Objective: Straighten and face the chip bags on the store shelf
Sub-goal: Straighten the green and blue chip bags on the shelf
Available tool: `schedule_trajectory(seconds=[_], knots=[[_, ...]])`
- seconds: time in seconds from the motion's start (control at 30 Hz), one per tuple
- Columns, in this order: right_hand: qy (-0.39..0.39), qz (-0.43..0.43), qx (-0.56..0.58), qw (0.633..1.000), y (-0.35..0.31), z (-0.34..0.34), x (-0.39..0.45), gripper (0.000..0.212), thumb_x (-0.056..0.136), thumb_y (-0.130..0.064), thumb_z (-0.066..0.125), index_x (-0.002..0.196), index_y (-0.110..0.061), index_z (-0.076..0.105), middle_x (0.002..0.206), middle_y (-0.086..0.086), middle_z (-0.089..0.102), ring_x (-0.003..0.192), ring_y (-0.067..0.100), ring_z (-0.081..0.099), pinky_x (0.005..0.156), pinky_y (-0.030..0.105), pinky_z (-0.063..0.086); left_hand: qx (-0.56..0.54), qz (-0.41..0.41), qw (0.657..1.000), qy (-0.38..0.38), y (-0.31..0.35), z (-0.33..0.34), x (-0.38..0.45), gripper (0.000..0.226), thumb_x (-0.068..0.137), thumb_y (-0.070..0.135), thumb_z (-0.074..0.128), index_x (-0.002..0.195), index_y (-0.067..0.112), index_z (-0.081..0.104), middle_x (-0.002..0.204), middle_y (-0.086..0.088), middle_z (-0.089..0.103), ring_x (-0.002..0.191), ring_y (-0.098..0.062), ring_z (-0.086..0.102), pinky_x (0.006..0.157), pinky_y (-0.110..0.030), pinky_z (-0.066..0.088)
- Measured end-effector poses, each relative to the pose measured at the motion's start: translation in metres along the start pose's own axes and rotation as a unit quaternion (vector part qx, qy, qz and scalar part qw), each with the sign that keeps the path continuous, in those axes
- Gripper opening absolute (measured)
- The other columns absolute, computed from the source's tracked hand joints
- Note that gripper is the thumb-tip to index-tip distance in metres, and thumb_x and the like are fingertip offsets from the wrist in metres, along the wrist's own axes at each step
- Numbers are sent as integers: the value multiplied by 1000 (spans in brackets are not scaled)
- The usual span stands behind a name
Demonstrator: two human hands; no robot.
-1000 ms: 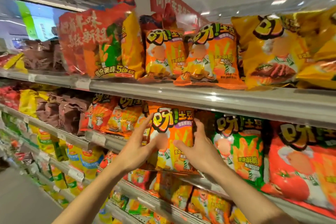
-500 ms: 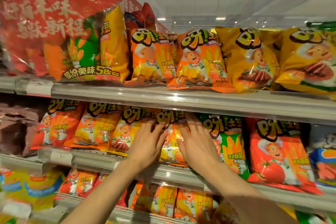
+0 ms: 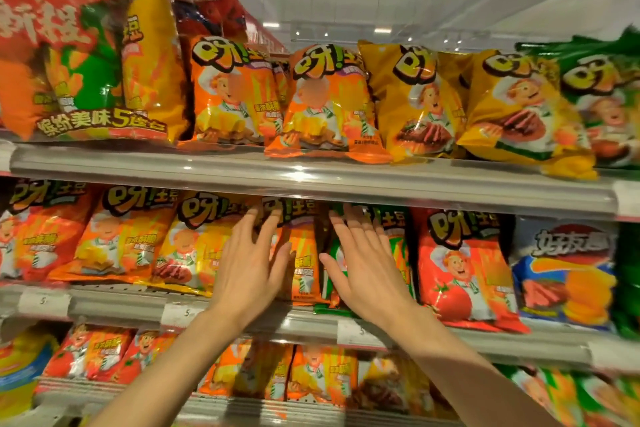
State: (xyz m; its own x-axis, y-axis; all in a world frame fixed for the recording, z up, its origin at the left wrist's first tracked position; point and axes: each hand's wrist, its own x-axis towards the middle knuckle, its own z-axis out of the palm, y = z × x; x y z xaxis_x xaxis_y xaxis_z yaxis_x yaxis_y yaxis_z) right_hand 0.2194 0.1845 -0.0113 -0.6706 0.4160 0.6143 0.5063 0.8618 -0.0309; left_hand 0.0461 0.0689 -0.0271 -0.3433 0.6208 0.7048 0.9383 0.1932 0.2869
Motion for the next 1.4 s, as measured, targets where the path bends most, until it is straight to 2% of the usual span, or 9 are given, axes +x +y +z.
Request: schedule_trajectory(seconds=[0.4,0.5,0.6,0.73,0.97,1.03,1.1,1.23,1.4], knots=[[56,139,-24,988,187,-98,-97,58,98,-51,41,142,-13,43,134,10,49,129,31,42,107,44,37,-138,99,985,-39,200,74,14,58,94,49,47,144,20,46,134,-2,47,119,-20,54,94,-31,44],[67,198,-23,978,237,-115,-119,53,95,-42,56,135,-7,47,125,15,51,120,36,47,97,48,44,-159,115,979,-61,254,98,15,56,94,44,52,145,22,45,134,-1,47,112,-20,60,92,-33,48],[59,256,-12,965,278,-126,-135,53,92,-37,61,130,-3,47,126,21,47,120,41,46,95,50,45,-178,100,975,-85,302,121,18,59,93,37,57,148,23,41,134,-3,46,115,-24,57,94,-36,46],[43,276,48,959,311,-134,-143,68,93,-38,62,146,-7,33,137,18,42,128,36,45,98,43,45,-179,18,970,-163,351,144,26,68,95,34,61,152,23,26,144,-11,38,130,-31,46,102,-34,38],[-73,291,196,934,328,-129,-137,88,97,-47,53,156,-25,-8,158,5,34,132,27,50,97,31,45,-163,-91,952,-242,372,172,46,74,95,41,59,153,16,21,145,-19,42,129,-37,48,106,-42,43],[-78,301,228,923,326,-128,-135,84,99,-44,51,157,-26,-7,154,4,40,126,26,54,90,27,44,-165,-90,951,-247,374,175,47,77,95,42,60,154,18,17,146,-18,43,128,-37,50,105,-41,44],[-64,304,257,915,325,-128,-135,81,100,-41,52,157,-27,-3,153,1,42,129,24,51,96,27,42,-173,-86,950,-245,375,175,47,80,95,40,61,156,21,13,148,-17,41,129,-36,49,103,-38,42],[-33,296,295,908,325,-135,-131,75,100,-34,53,157,-23,6,150,-2,44,135,20,45,100,24,36,-236,-81,946,-205,370,173,46,76,93,36,65,152,28,19,138,-14,48,122,-33,54,101,-40,49],[-2,302,316,899,327,-149,-125,68,99,-36,56,154,-23,20,142,-7,47,128,18,48,95,28,39,-276,-66,944,-169,366,163,48,71,92,42,66,151,24,29,140,-8,47,130,-26,45,103,-33,43]])
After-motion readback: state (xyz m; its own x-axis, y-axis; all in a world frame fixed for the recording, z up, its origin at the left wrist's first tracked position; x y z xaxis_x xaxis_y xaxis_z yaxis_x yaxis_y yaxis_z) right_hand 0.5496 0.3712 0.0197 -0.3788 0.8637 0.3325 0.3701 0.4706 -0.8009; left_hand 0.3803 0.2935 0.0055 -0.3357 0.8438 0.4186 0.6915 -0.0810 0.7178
